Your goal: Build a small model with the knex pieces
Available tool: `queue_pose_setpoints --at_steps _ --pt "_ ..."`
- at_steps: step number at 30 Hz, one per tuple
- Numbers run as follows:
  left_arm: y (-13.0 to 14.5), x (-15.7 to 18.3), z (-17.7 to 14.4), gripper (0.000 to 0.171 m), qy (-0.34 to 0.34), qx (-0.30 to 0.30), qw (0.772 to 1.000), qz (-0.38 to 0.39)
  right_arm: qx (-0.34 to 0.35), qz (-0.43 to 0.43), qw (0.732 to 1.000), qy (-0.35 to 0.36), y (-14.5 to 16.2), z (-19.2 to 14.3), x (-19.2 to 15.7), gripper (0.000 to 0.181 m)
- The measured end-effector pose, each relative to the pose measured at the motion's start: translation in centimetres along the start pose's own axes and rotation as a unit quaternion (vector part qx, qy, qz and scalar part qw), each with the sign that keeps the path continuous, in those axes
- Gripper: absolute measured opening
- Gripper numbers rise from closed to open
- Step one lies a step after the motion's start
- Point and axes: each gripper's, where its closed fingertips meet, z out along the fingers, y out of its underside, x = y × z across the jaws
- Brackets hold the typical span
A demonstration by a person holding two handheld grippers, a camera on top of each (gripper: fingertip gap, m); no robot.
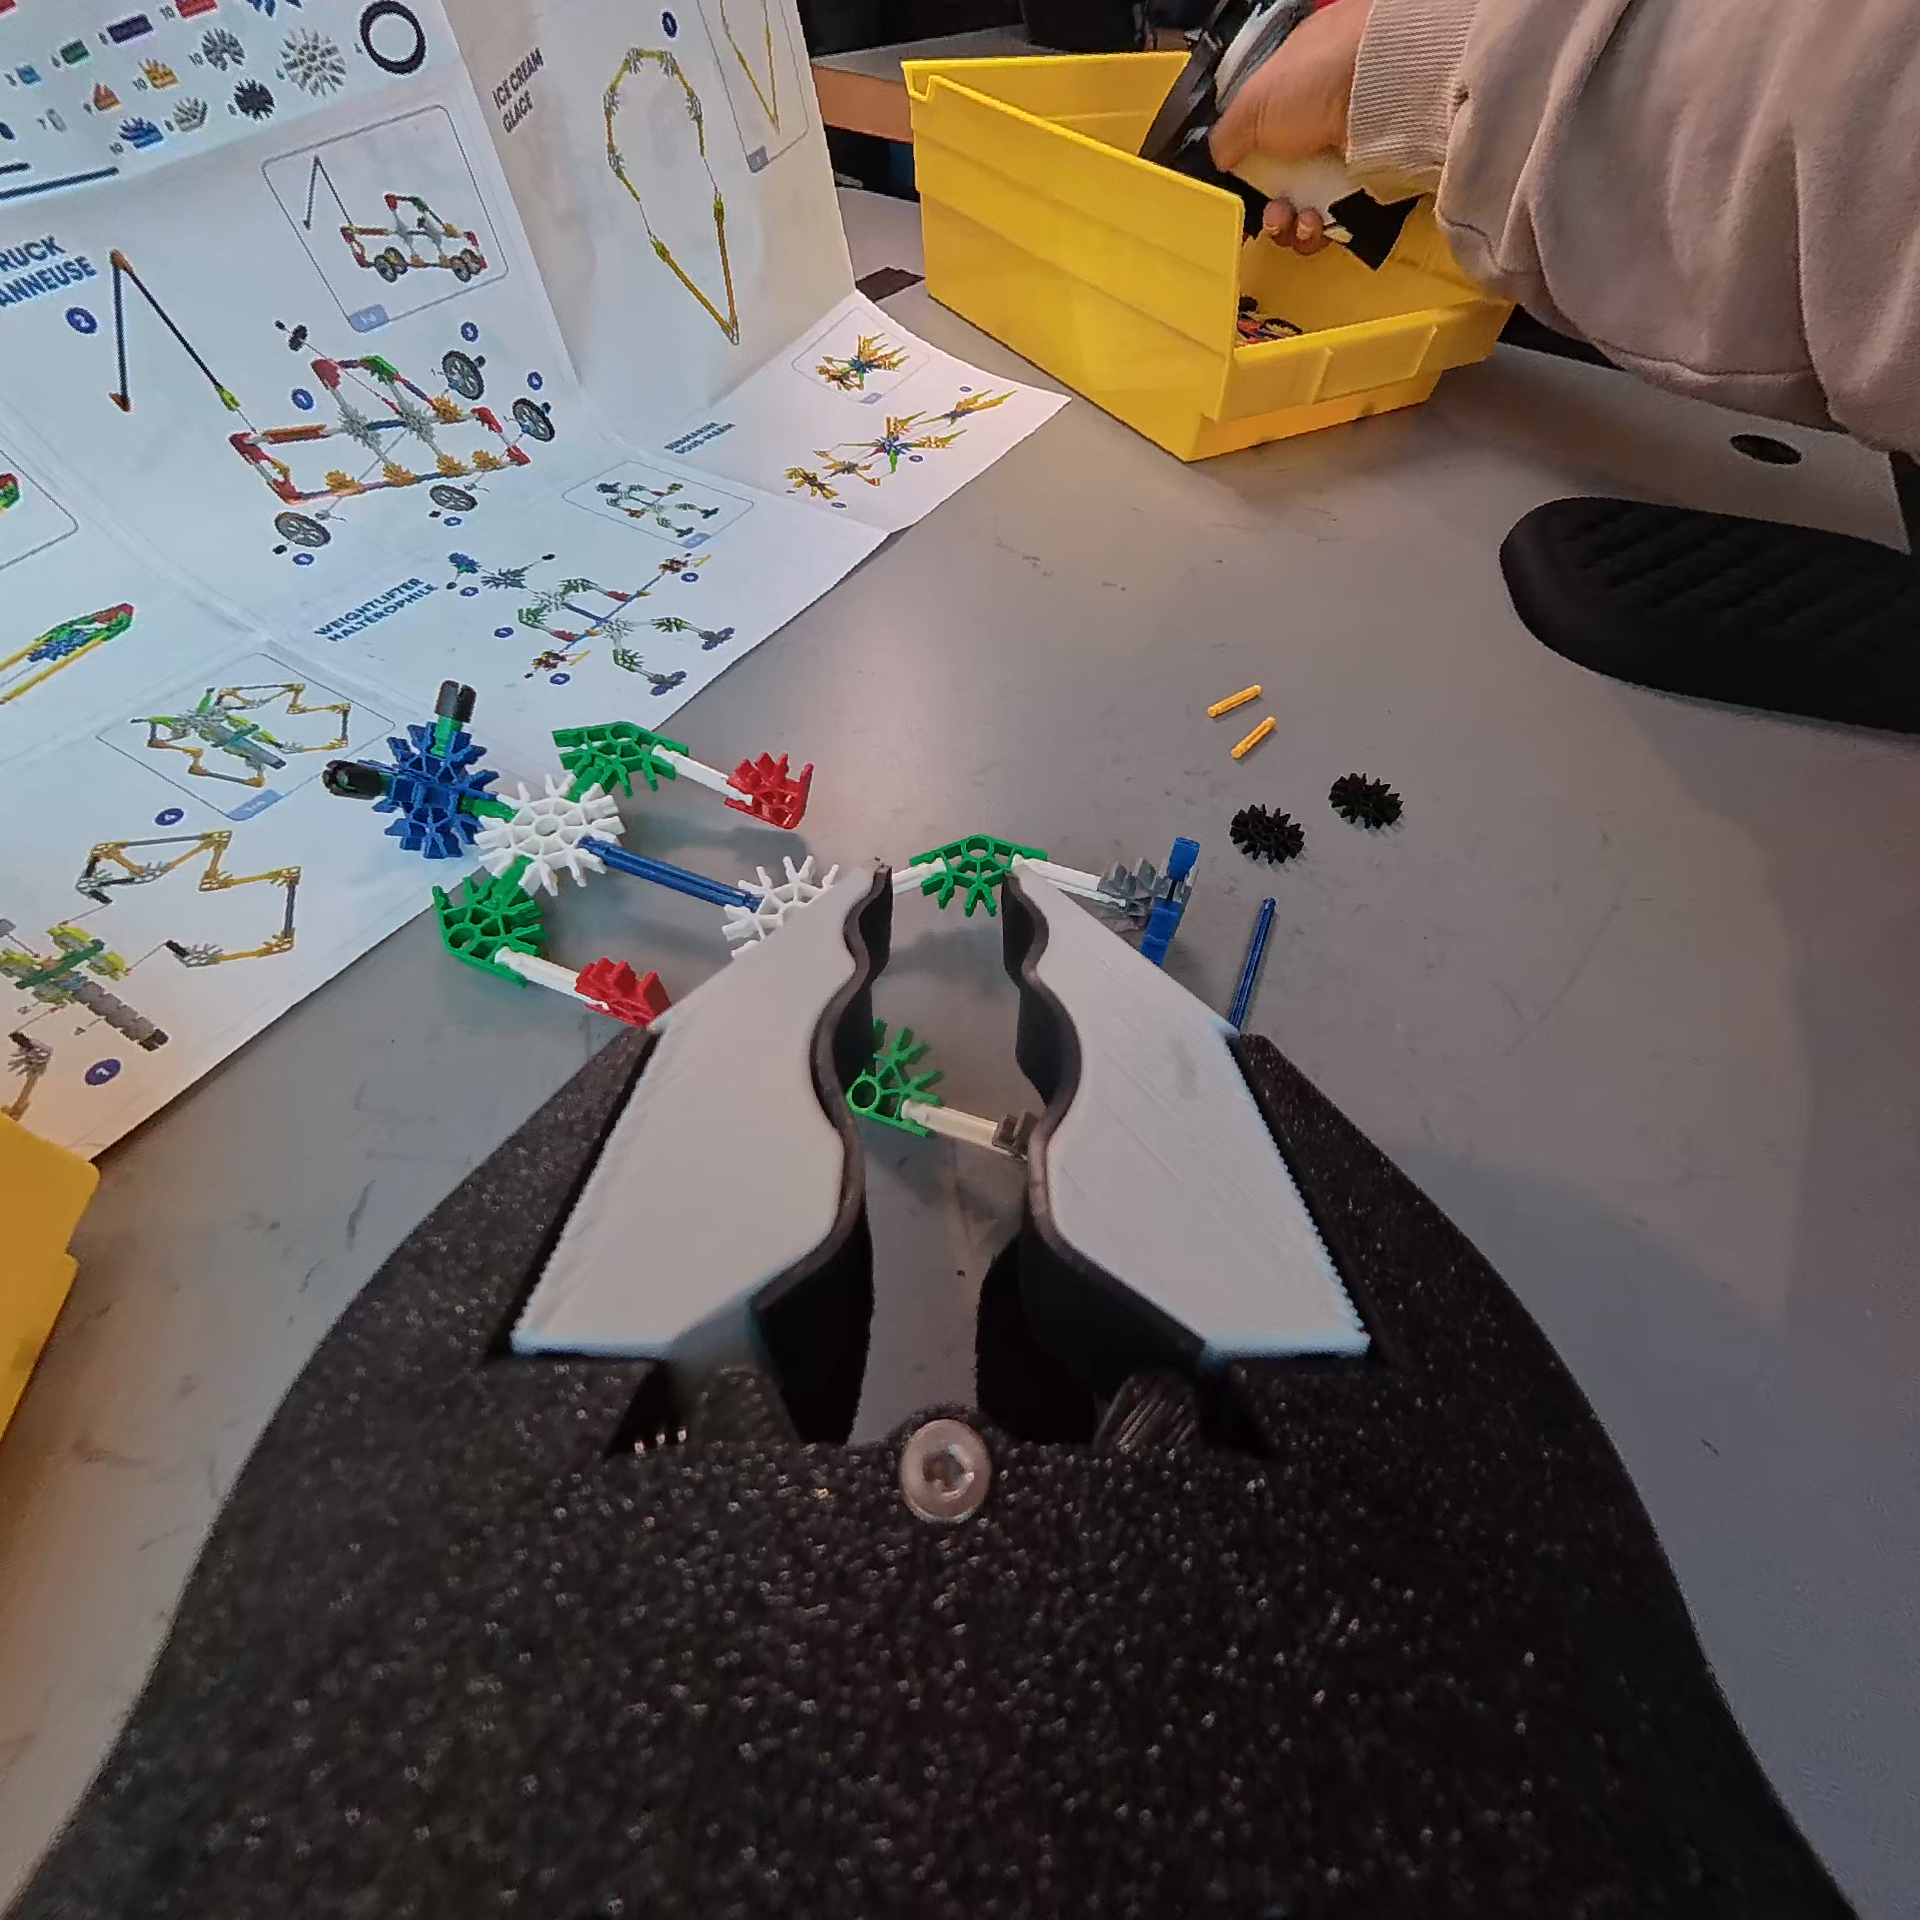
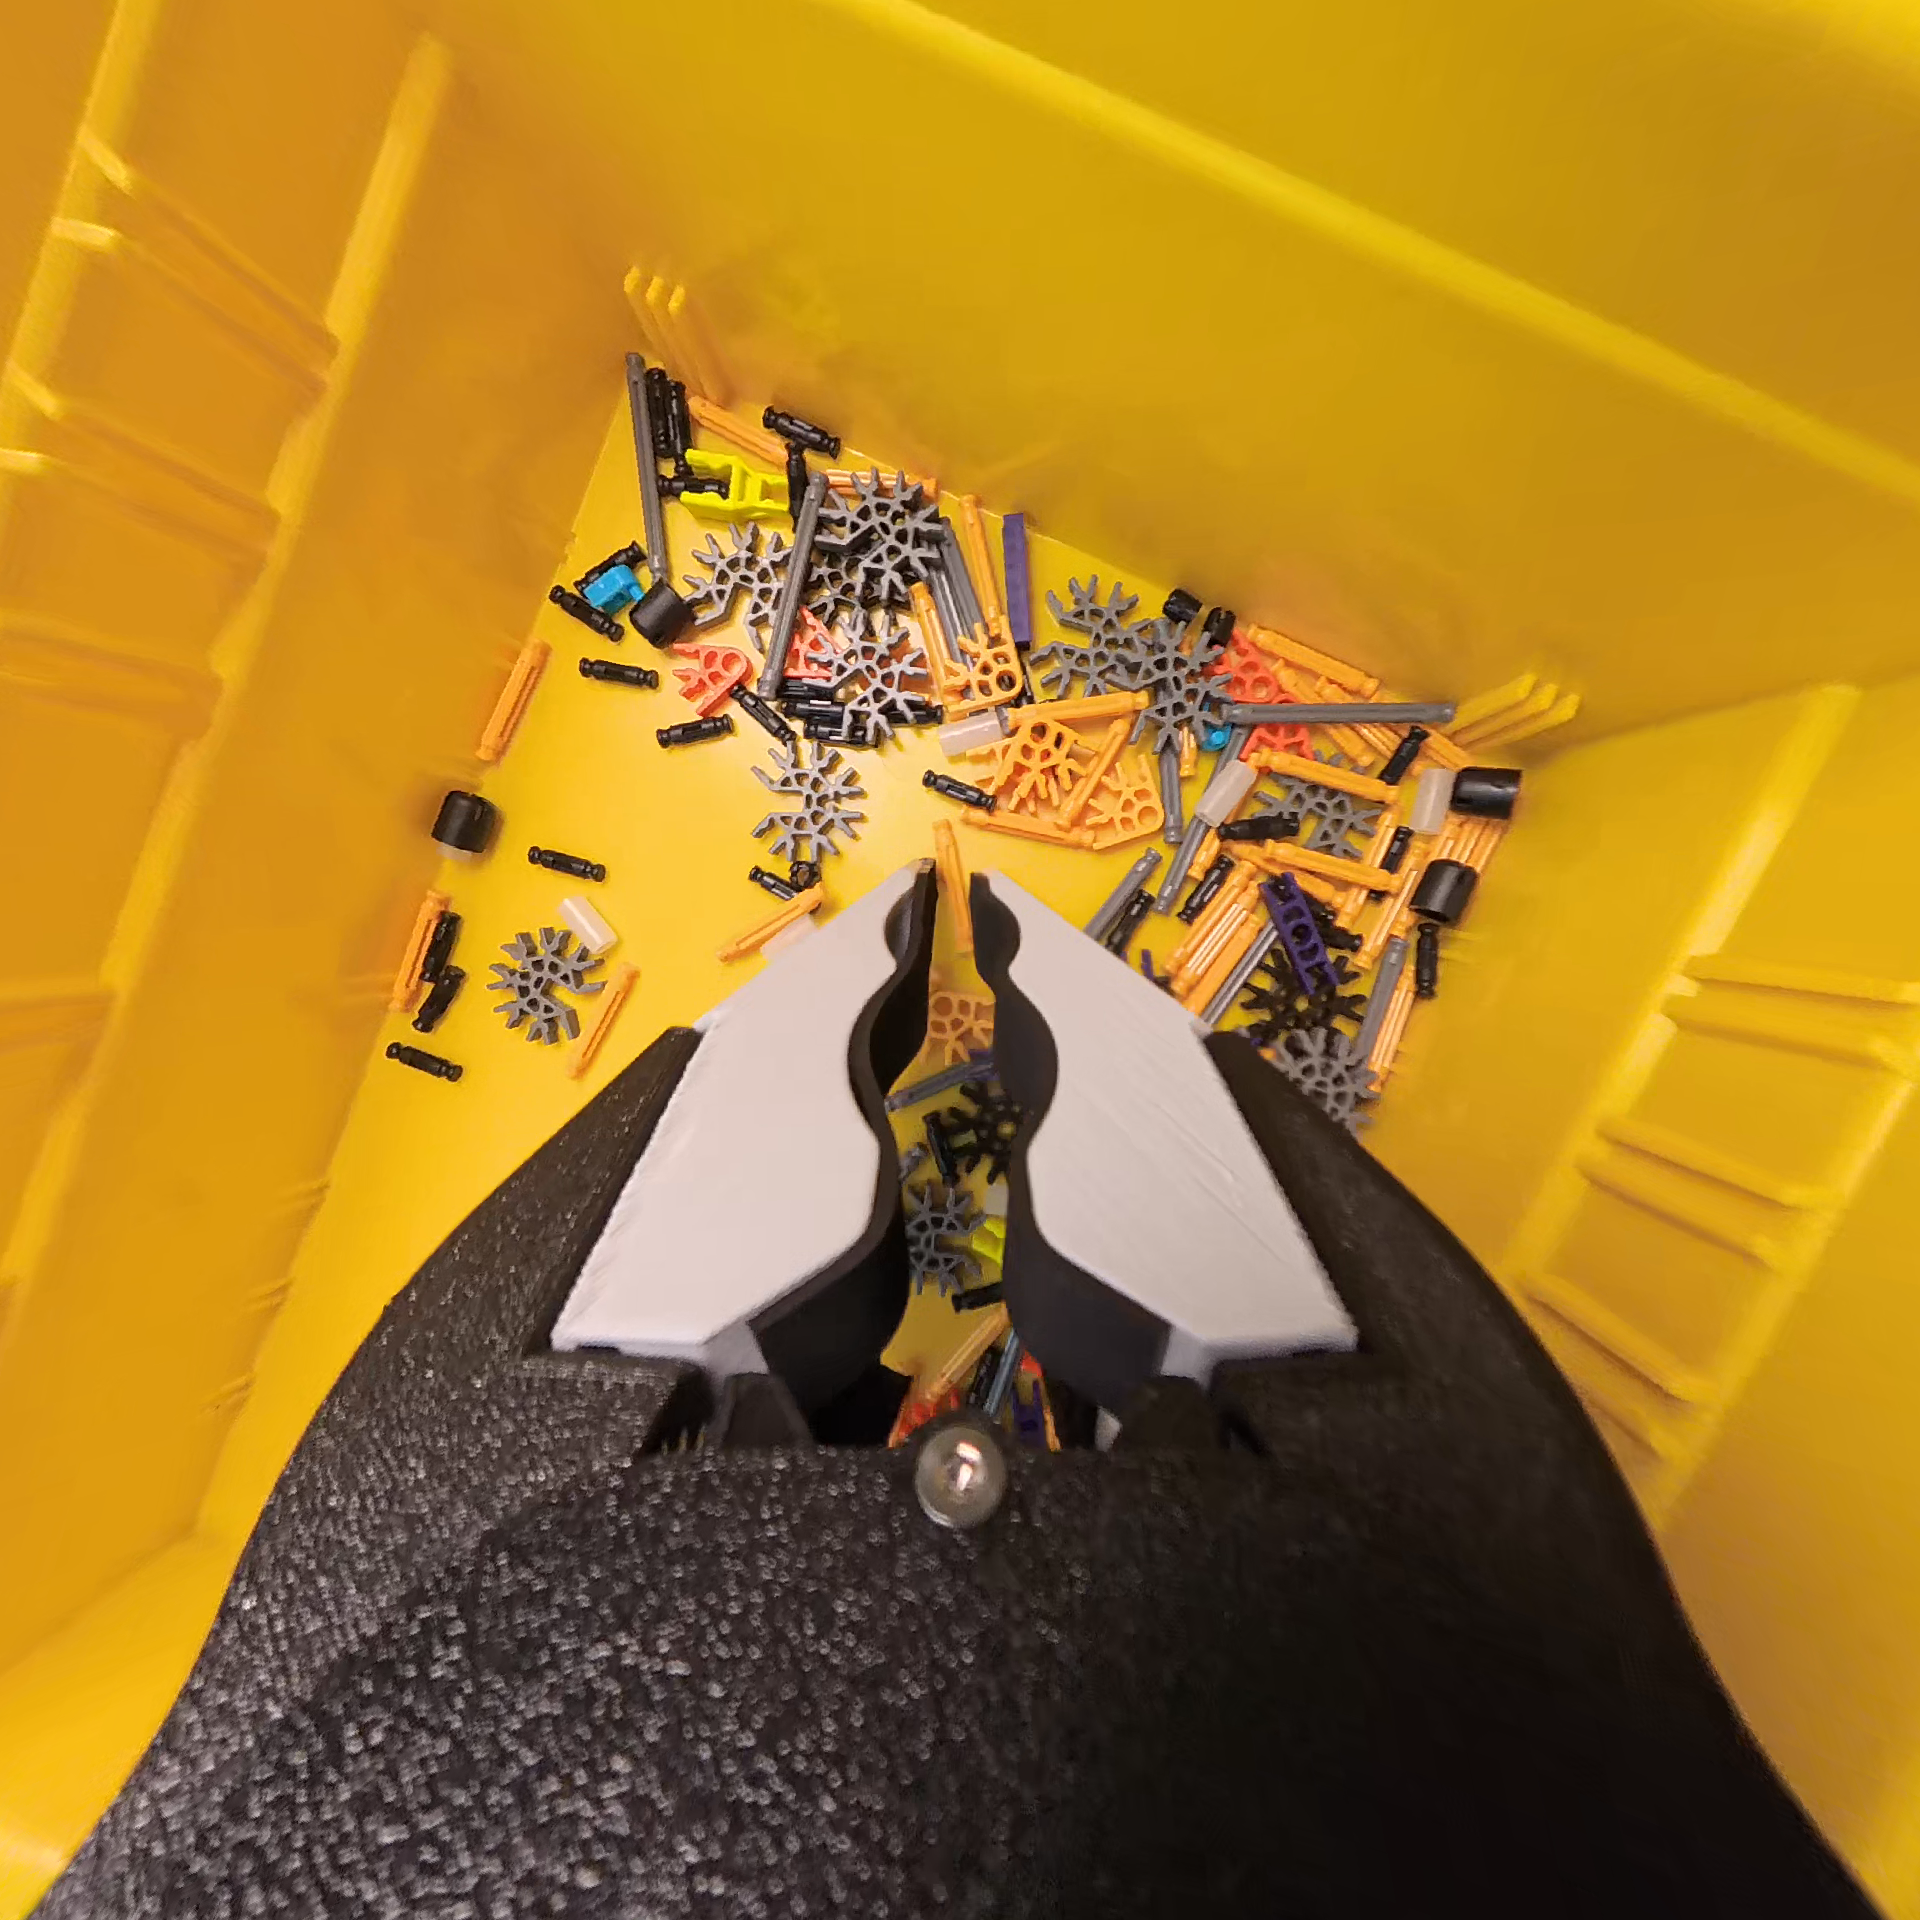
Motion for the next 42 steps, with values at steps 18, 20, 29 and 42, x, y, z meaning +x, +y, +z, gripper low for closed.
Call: queue_pose_setpoints --at_steps 18,20,29,42 --pt "-0.1 0.4 0.0 0.019 0.004 -0.003 1.000 0.008 -0.036 -0.075 0.996 0.006 2.2 -1.3 -2.2 0.002" --pt "-0.1 0.5 0.0 0.019 0.004 -0.002 1.000 0.010 -0.026 -0.060 0.998 -0.002 2.1 -1.5 -2.2 0.005" --pt "-0.3 0.8 -0.2 0.019 0.006 -0.003 1.000 0.020 -0.019 -0.047 0.999 0.009 2.3 -2.1 -1.7 0.013" --pt "0.0 0.7 -0.1 0.019 0.003 -0.010 1.000 0.025 -0.023 -0.056 0.998 0.003 2.2 -1.2 -2.0 0.006"
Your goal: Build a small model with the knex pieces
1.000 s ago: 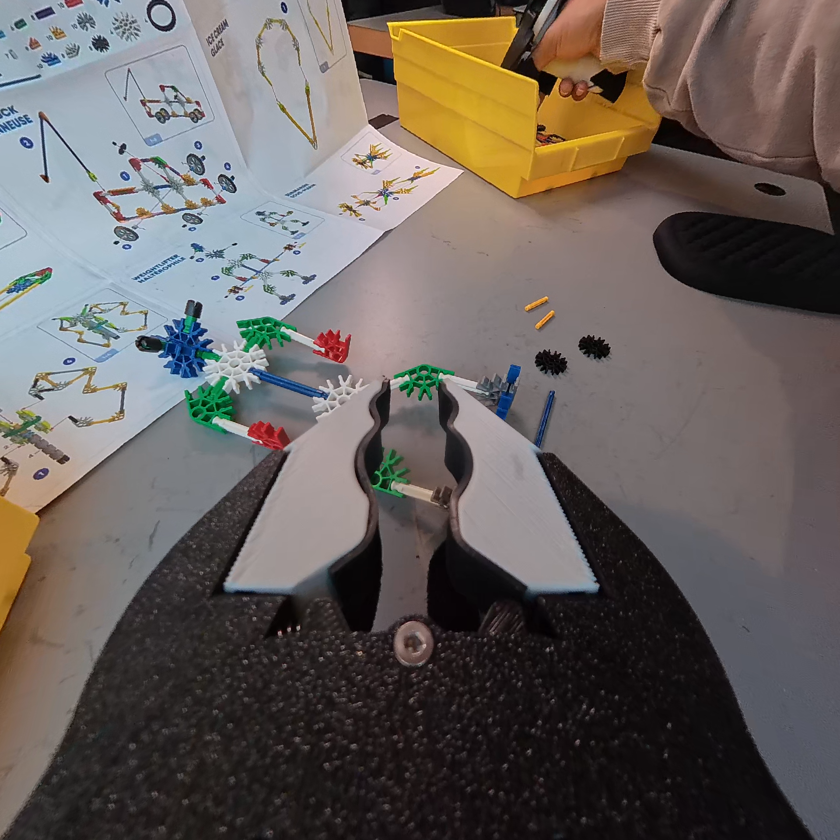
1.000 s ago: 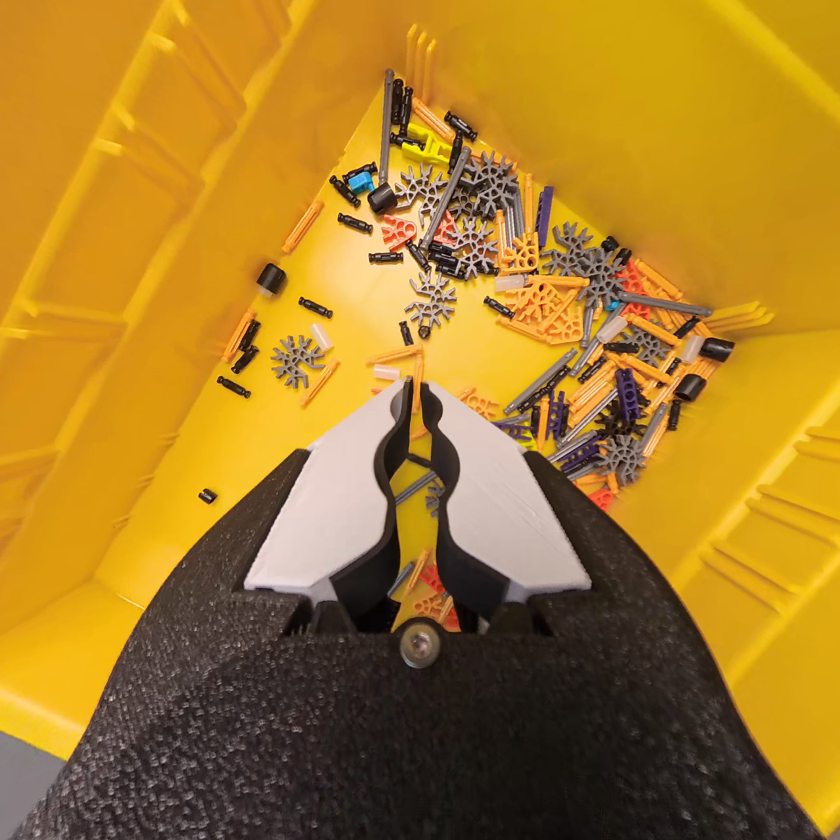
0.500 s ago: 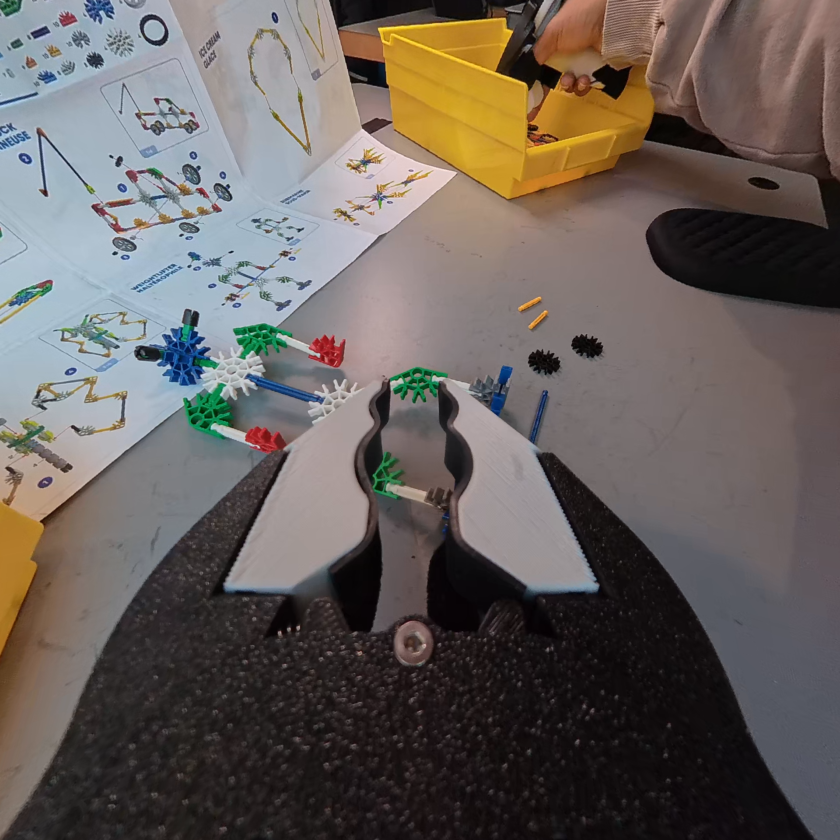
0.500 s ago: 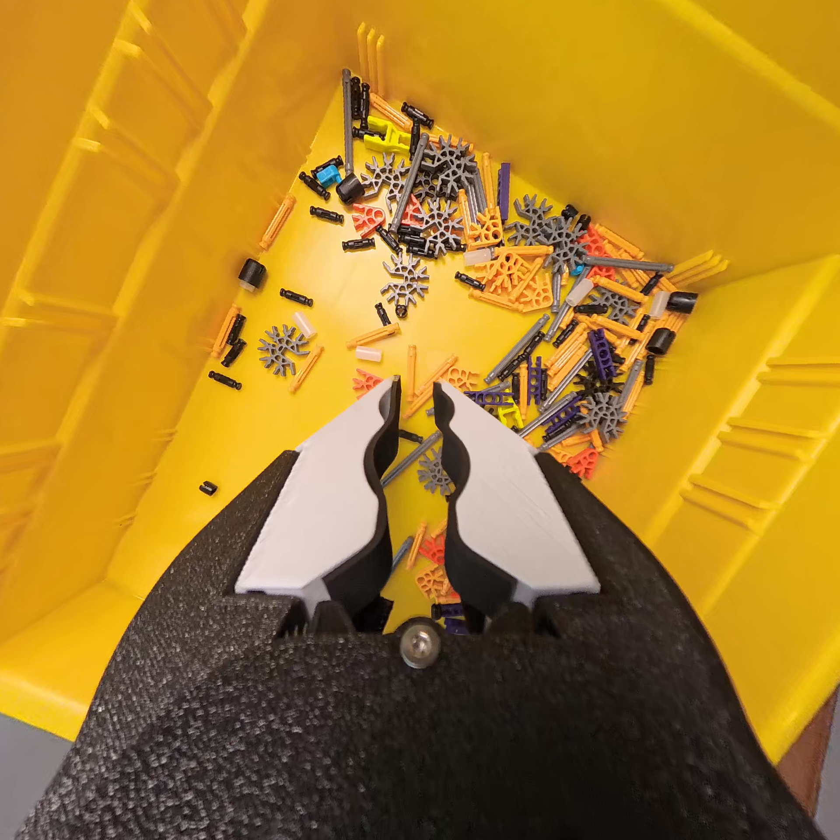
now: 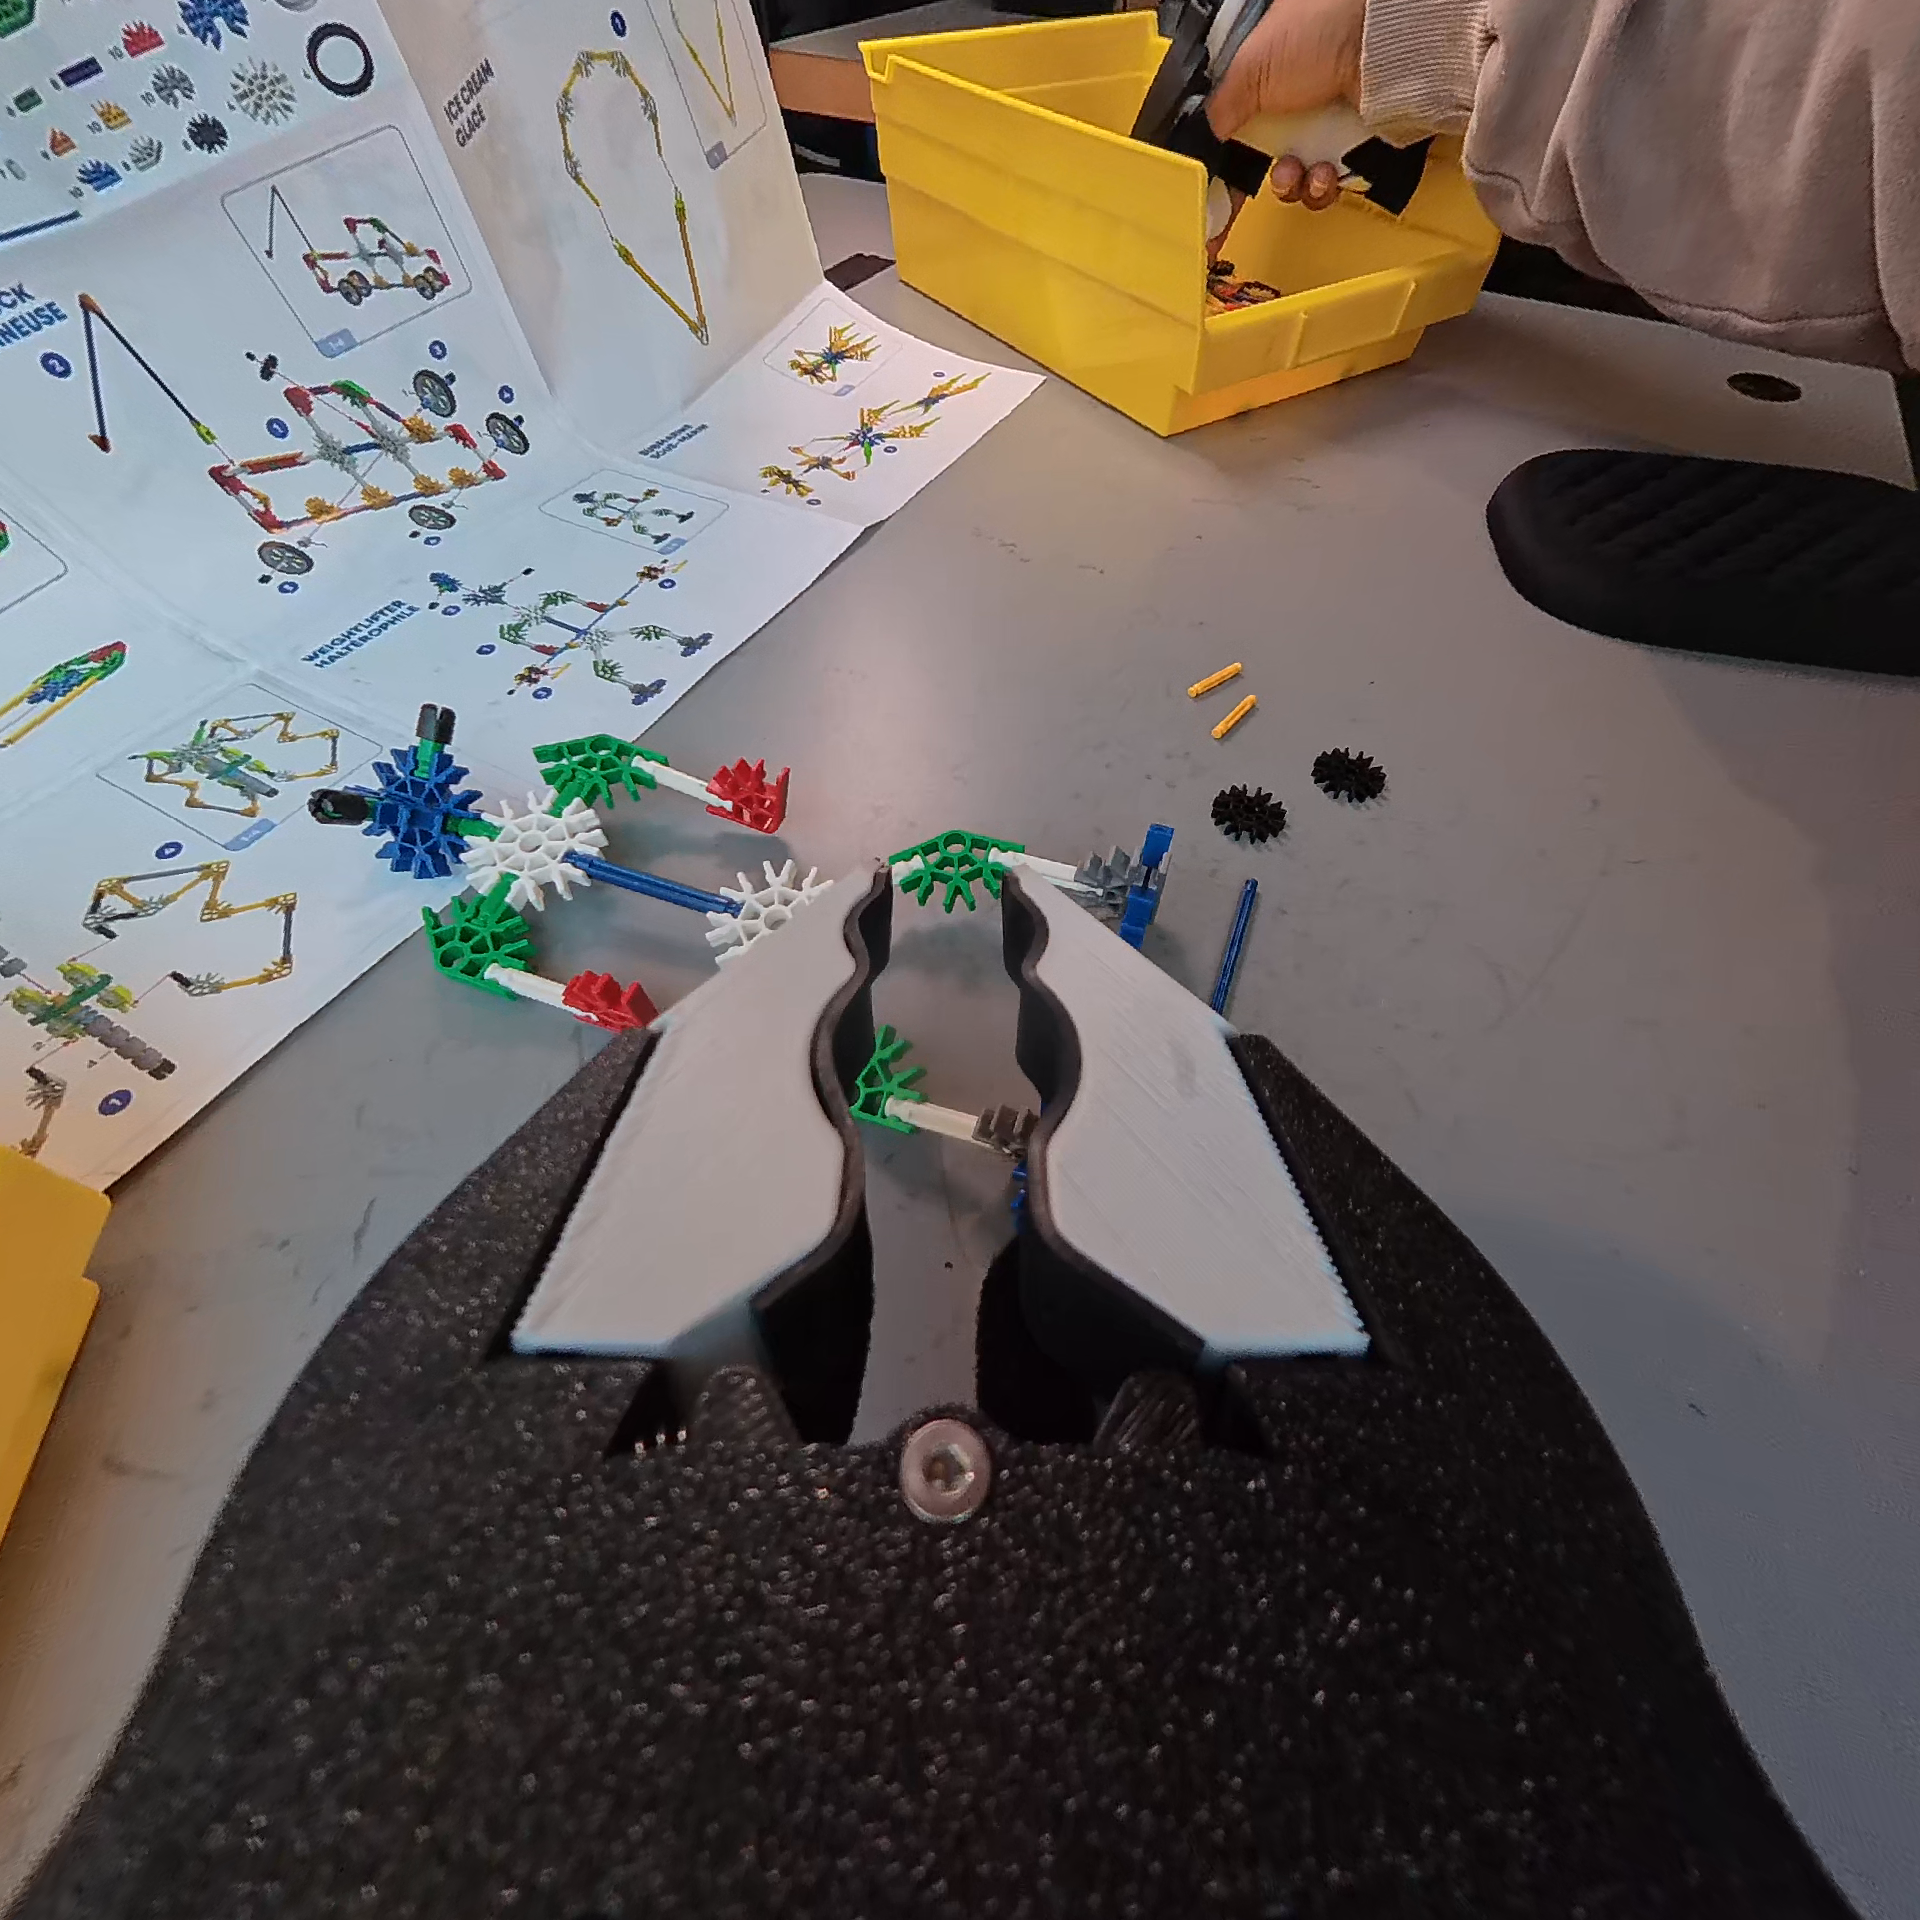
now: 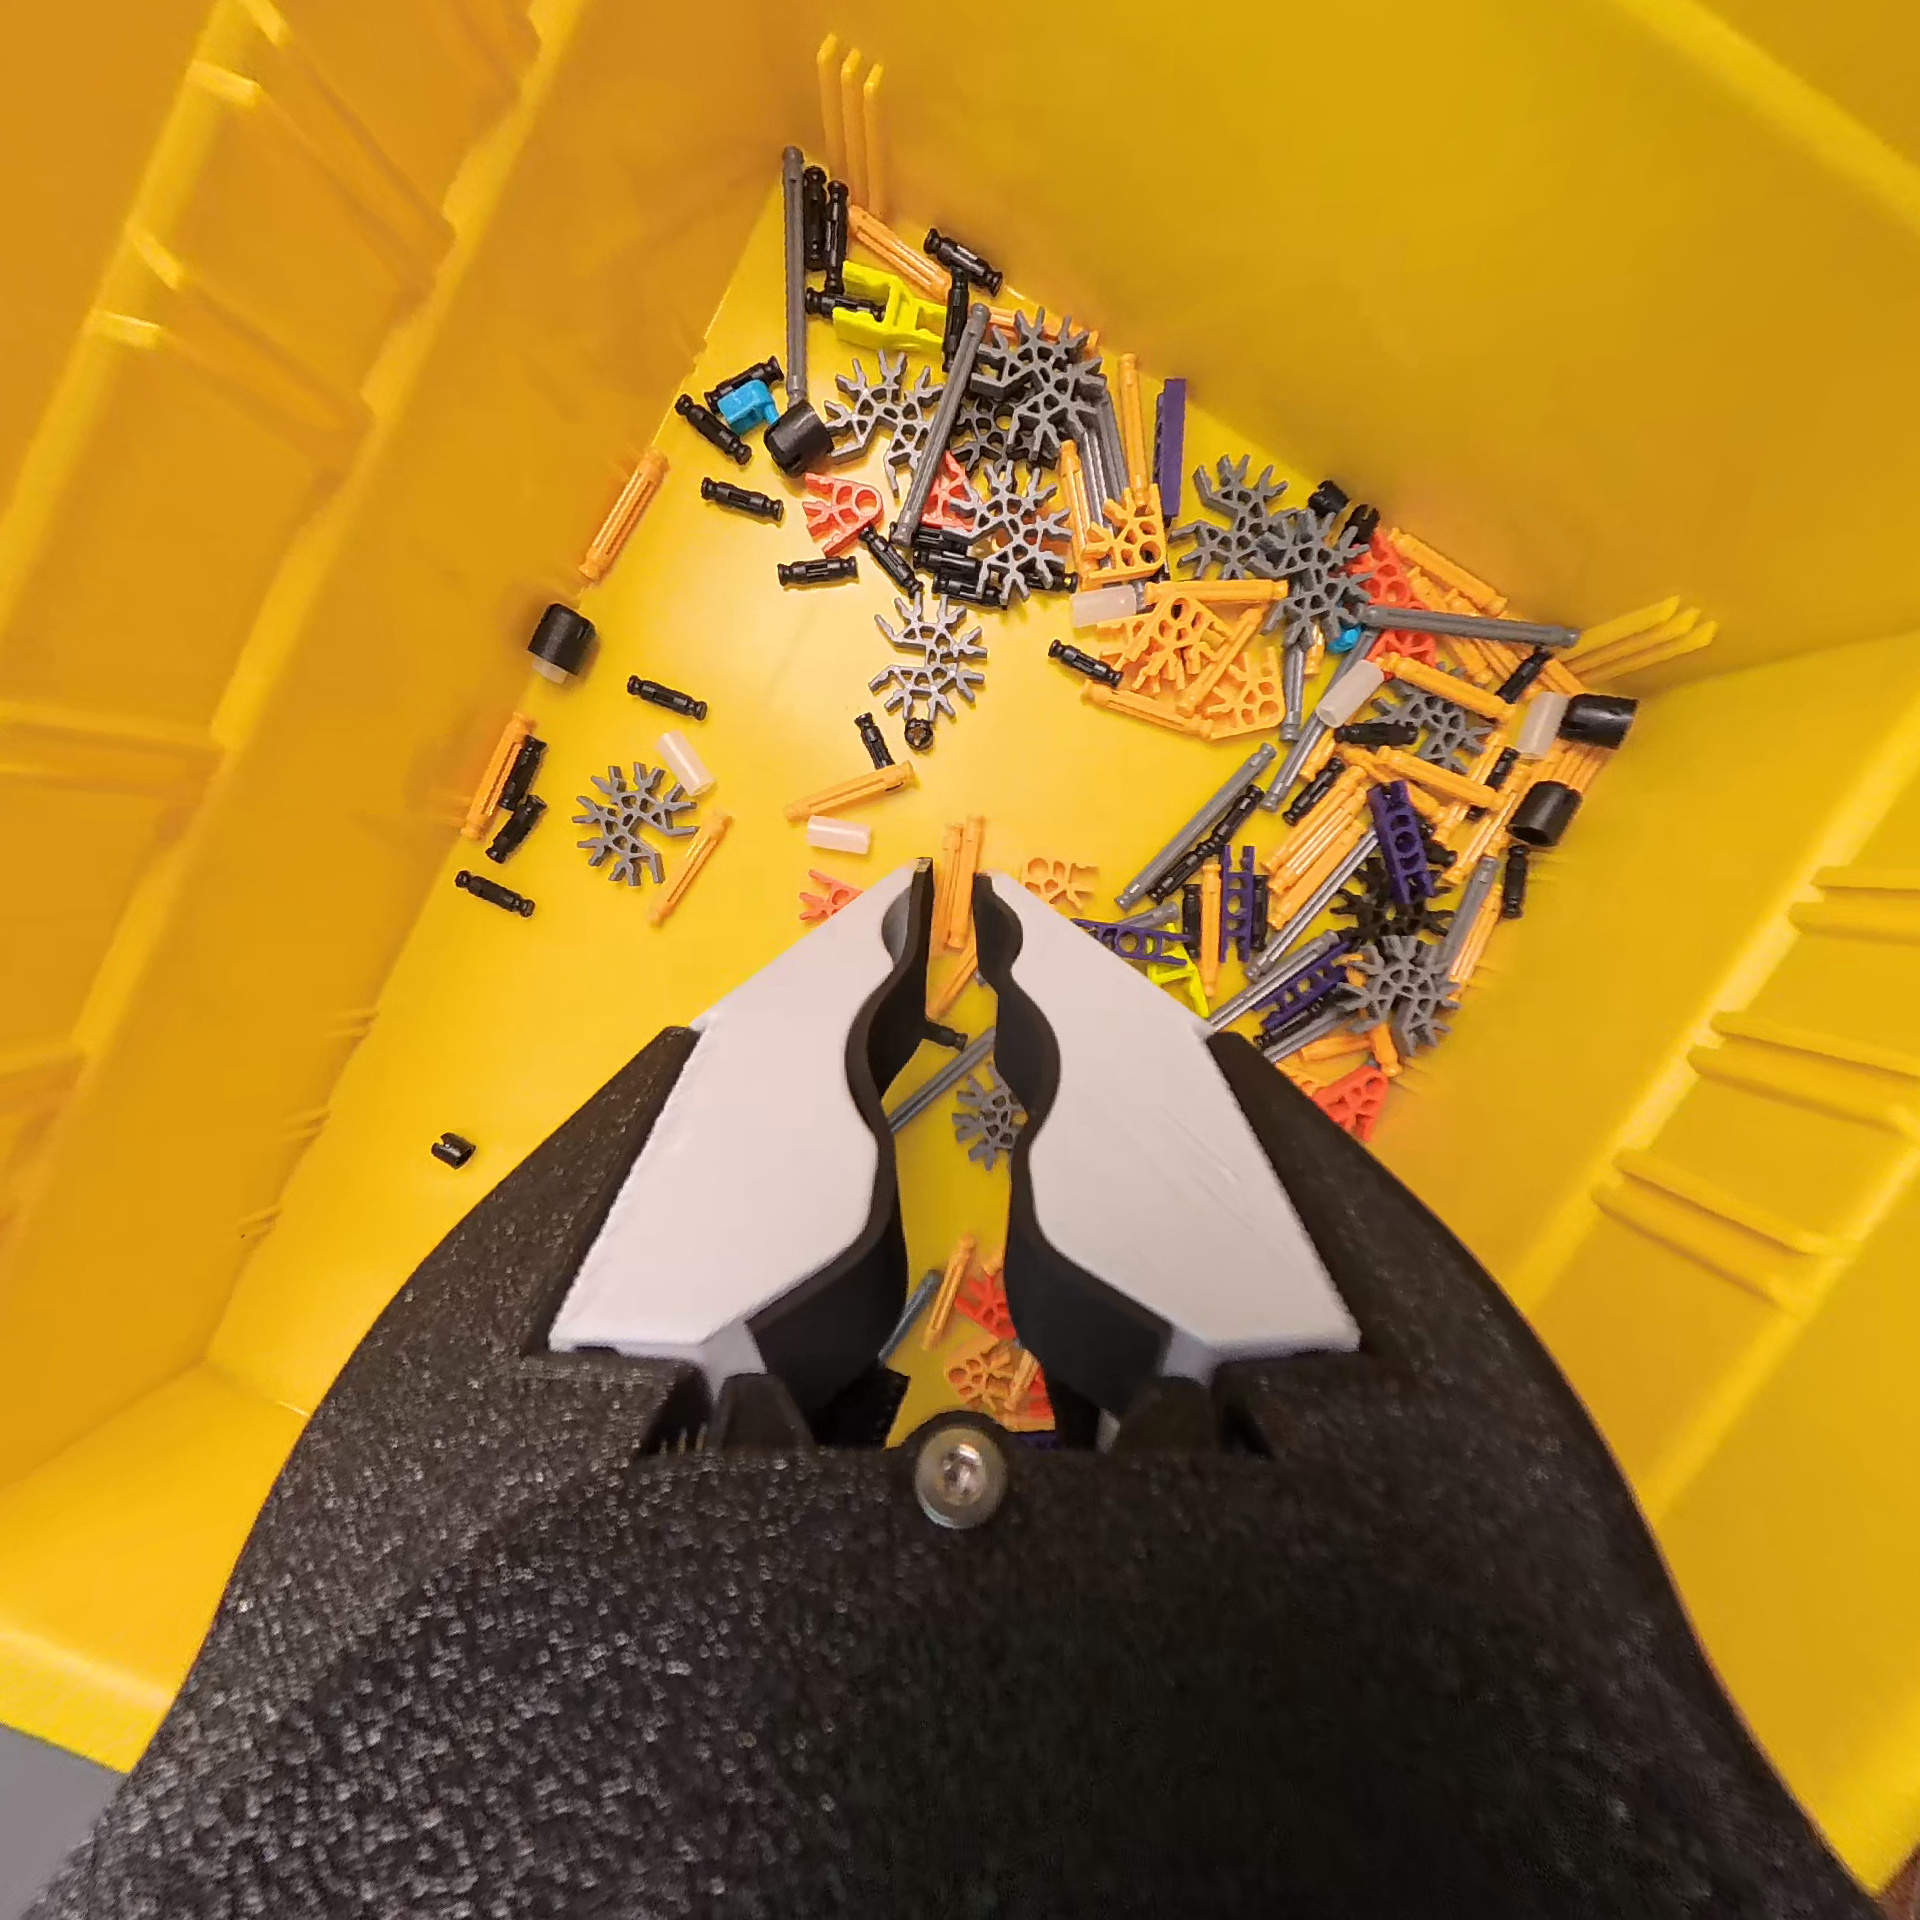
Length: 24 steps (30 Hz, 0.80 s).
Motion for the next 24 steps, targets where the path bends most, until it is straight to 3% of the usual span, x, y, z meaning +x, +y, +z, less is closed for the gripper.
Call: queue_pose_setpoints --at_steps 20,24 --pt "0.0 0.3 0.1 0.019 0.002 -0.003 1.000 0.007 0.059 -0.005 0.998 -0.013 -0.7 -1.3 -0.2 0.000" --pt "0.2 0.3 0.3 0.019 0.002 -0.008 1.000 0.008 0.060 0.017 0.998 -0.025 -0.9 -1.1 -0.3 0.008"
